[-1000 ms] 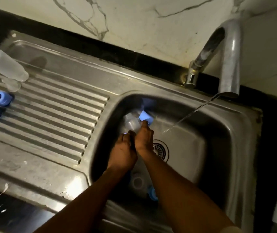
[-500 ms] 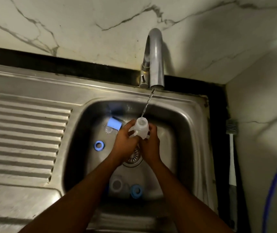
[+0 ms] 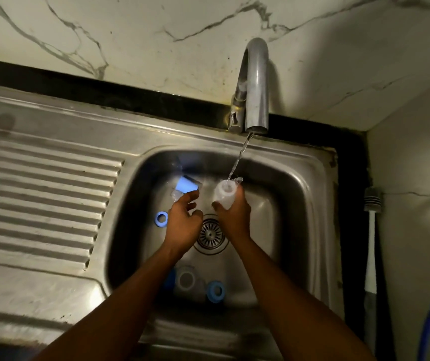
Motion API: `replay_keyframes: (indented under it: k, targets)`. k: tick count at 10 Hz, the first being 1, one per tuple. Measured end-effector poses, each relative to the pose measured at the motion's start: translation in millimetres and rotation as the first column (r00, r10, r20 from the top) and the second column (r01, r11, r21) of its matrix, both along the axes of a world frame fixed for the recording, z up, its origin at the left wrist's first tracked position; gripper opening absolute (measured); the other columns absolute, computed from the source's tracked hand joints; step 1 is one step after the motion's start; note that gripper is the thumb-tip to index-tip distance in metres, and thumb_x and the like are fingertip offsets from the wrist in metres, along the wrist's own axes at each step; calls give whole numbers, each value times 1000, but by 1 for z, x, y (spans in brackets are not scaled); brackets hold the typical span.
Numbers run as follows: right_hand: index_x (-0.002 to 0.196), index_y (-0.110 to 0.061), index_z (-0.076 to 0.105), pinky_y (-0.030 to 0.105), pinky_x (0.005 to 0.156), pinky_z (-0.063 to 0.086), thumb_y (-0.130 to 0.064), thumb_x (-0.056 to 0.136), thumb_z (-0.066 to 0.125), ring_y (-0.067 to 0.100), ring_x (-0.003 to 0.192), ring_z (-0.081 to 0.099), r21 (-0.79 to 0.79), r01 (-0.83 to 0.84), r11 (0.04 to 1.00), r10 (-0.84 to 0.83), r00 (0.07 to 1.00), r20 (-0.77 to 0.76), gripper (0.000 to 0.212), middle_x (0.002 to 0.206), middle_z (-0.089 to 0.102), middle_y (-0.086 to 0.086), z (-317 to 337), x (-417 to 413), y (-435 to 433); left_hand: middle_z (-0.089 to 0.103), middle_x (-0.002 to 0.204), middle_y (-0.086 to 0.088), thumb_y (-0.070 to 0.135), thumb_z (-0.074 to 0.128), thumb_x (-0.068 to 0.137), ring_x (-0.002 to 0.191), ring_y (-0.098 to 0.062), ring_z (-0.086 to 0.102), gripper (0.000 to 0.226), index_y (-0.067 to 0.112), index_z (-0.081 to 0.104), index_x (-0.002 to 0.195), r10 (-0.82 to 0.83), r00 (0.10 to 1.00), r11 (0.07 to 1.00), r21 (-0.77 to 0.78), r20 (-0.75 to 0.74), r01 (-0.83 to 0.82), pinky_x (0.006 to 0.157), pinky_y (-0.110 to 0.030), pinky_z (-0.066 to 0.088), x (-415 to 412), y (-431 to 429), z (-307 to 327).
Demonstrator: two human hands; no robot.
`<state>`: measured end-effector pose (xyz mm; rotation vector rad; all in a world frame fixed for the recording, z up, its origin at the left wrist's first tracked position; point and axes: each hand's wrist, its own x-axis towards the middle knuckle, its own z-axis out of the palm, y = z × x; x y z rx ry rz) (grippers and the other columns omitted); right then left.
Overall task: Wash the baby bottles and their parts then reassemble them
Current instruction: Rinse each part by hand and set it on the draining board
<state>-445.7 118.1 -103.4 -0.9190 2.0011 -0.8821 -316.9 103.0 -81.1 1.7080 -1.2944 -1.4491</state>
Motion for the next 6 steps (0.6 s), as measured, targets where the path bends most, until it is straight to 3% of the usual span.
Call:
replay_keyframes:
  k: [1, 2, 4, 5, 6]
  targets:
    - [136, -18, 47, 38, 95, 51, -18, 88, 72, 26, 111, 63, 49, 44, 998, -41, 998, -56, 55, 124, 64, 8, -18, 1, -2, 61, 129, 5, -8, 51, 91, 118, -12, 58, 50, 12, 57, 137, -9, 1000, 1000, 17, 17, 8, 75, -6, 44, 2, 3, -4]
    - [138, -21, 48, 32, 93, 51, -16, 84, 74, 26, 116, 62, 67, -16, 998, 22, 996, -91, 60, 129, 64, 6, -19, 6, -7, 61, 133, 3, -6, 52, 92, 119, -13, 58, 49, 12, 57, 137, -16, 999, 999, 35, 50, 14, 71, -5, 45, 6, 4, -8]
    - [136, -22, 49, 33, 90, 52, -18, 83, 73, 27, 113, 62, 98, 29, 995, -22, 997, -72, 58, 126, 65, 7, -21, 3, -17, 61, 132, -1, -5, 53, 92, 109, -10, 60, 46, 10, 59, 135, -22, 995, 999, 49, 102, 17, 62, 1, 42, 12, 2, -14]
    - [133, -23, 50, 35, 90, 53, -23, 84, 72, 28, 112, 63, 154, -58, 986, 77, 990, -117, 54, 125, 66, 7, -26, 2, -16, 61, 132, 1, -3, 53, 93, 115, -11, 59, 45, 11, 58, 135, -47, 992, 998, 53, 117, 41, 65, -2, 43, 12, 1, -18]
    - [134, -21, 49, 34, 87, 50, -17, 83, 74, 29, 113, 63, 180, -51, 982, 72, 991, -112, 57, 125, 65, 8, -32, -1, -6, 61, 134, 0, -1, 53, 94, 121, -15, 58, 44, 12, 59, 135, -62, 992, 996, 64, 114, 55, 73, -6, 41, 11, 1, -22]
